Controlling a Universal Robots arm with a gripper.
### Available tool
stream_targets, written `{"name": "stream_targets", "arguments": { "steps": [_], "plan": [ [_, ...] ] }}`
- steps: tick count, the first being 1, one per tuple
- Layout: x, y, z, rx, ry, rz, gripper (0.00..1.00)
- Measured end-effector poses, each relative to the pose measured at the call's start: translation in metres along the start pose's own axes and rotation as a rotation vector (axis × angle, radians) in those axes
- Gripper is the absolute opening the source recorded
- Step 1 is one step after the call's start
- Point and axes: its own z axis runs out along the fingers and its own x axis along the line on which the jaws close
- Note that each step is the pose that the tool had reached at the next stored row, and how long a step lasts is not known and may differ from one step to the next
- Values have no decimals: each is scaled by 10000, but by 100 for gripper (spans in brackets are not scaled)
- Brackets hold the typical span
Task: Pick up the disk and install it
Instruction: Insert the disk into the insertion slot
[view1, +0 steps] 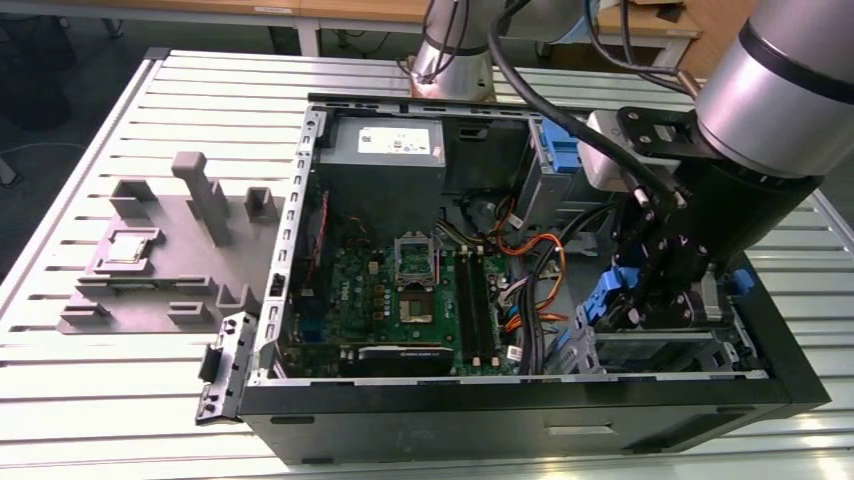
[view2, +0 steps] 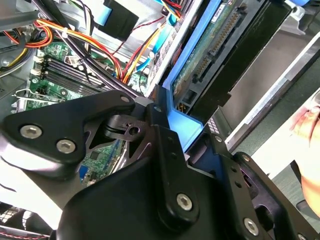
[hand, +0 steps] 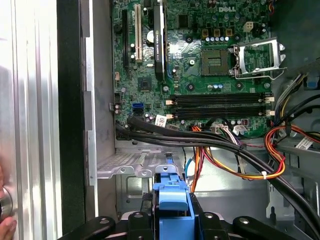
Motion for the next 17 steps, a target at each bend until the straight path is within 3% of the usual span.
{"name": "stream_targets", "arguments": {
  "steps": [8,10,11,17],
  "plan": [
    [-1,0,8,0,-7,1,37],
    [0,0,10,0,-5,1,38],
    [0,0,10,0,-3,0,44],
    [0,0,5,0,-1,0,44]
  ]
}}
